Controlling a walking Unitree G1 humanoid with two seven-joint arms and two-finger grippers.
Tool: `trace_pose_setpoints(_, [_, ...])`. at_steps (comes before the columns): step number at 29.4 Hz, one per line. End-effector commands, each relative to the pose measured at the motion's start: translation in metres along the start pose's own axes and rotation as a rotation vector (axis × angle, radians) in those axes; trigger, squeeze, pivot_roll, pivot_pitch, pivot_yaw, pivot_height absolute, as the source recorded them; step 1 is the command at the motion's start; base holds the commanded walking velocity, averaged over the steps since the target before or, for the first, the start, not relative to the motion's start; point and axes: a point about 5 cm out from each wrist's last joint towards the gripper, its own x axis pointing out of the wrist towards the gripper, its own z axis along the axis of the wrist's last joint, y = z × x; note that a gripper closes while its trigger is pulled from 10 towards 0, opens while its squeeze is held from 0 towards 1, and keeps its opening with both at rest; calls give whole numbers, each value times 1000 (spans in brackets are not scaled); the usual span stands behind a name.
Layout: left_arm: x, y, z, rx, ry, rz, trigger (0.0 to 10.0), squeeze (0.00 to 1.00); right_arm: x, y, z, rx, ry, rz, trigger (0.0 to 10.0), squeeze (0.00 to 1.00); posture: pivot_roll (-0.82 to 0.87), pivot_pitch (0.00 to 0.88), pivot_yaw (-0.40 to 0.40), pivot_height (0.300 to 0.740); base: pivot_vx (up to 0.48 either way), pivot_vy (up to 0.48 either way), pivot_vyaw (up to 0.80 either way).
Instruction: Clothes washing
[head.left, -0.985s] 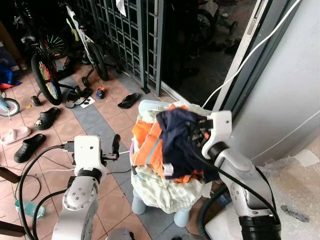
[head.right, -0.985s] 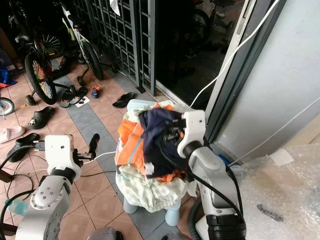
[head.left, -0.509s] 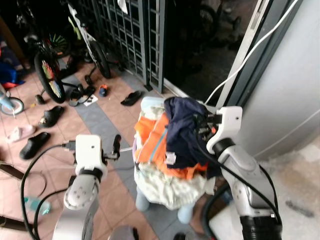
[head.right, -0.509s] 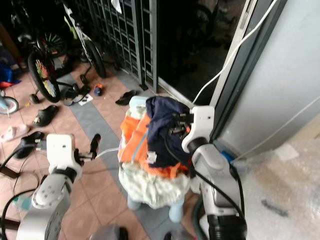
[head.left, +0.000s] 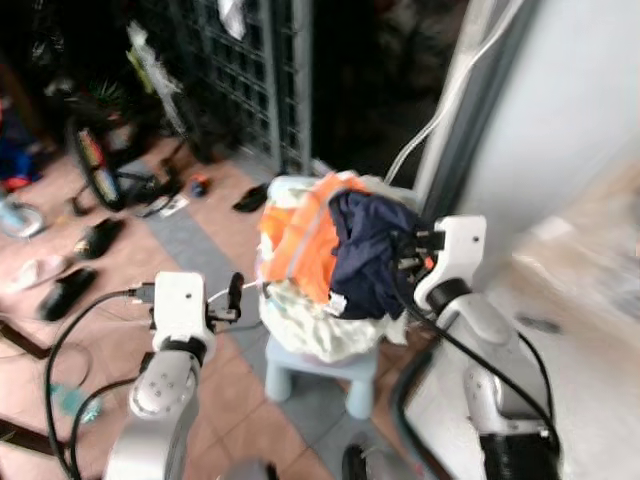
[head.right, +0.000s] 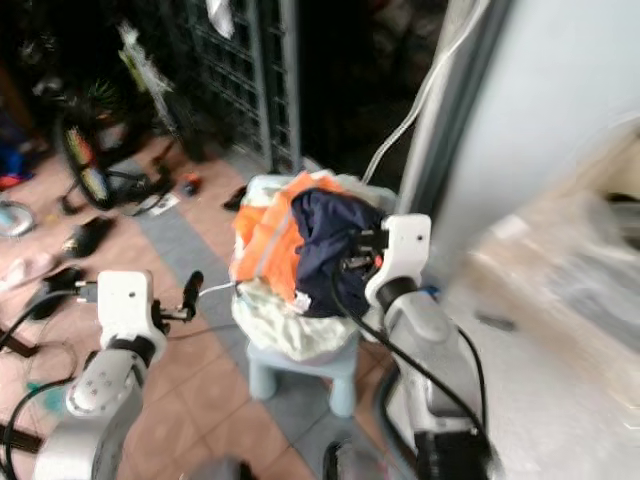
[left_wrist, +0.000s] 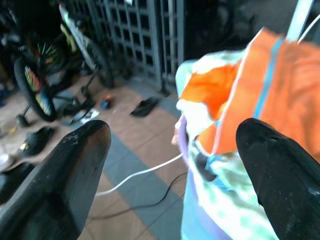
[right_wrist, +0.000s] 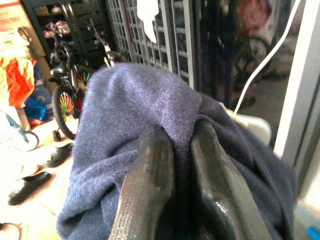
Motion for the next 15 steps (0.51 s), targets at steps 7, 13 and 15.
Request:
trace_pose_setpoints(7, [8,-5,9,2,-30,-7,10000,0,11,-8,22,-106,-92,-68,10000,0,10,0,26,740,0,0,-800])
trace_pose_setpoints(13, [10,-4,8,-31,-32,7,10000,0,10,-20,27,-162,-102,-153,10000,0,-15,0,29,740,0,0,-800])
trace_pose_setpoints(15, [8,-4,6,-47,-23,5,10000,0,9,-23,28,-175,-104,-173,10000,0,-18,0,32,740,0,0,-800])
